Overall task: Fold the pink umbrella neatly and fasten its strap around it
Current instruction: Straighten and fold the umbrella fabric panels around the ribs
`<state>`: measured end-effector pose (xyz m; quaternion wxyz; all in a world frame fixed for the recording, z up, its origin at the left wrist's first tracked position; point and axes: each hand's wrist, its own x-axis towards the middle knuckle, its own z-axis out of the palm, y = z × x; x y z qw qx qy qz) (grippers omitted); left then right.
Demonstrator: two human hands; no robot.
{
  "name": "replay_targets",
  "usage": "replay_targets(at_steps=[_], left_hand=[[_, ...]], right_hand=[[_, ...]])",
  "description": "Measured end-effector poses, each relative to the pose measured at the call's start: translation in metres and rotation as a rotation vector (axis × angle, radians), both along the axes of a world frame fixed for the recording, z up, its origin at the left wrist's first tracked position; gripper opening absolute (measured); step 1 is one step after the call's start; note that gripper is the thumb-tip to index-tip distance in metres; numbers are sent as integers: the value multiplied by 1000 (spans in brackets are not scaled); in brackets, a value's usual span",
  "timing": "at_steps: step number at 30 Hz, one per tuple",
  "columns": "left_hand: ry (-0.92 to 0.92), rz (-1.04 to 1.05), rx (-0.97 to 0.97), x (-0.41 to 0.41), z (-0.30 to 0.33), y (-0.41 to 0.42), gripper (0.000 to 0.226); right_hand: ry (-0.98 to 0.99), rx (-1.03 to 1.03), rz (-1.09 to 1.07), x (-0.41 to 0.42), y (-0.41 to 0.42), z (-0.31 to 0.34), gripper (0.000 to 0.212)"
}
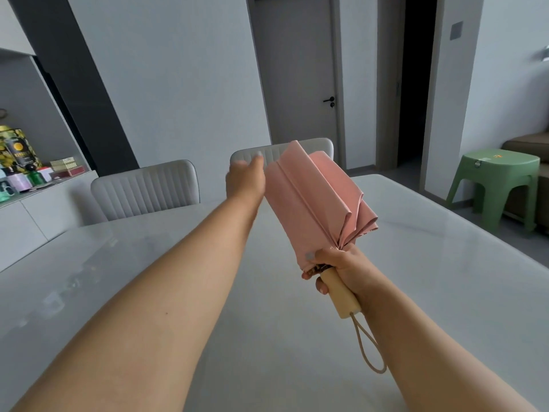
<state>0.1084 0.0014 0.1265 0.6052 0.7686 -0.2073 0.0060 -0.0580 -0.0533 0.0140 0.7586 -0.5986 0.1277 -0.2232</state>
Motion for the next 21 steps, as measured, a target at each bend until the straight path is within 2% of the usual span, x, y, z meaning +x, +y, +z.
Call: replay_targets(at_steps=[2,6,13,15,17,19,21], left_hand=[[-108,-34,110,1,20,1,43],[-176,-112,299,8,45,-4,60],[-31,-241,440,13,47,-1,89],[-14,-238,452,16,47,-1,91],[4,-254,439,18,48,-1,81],[32,-300,414,21,49,-3,56],[73,-322,383,22,52,-1,49]], right_hand=[[0,-13,12,0,0,-1,33],[10,-51,51,1,-1,-3,36],[0,-70,117,0,2,-3,28],[12,-55,127,1,3,-4,28],[20,-25,136,3,3,-5,31],[21,4,150,4,3,-6,33],[29,9,153,6,3,-8,37]])
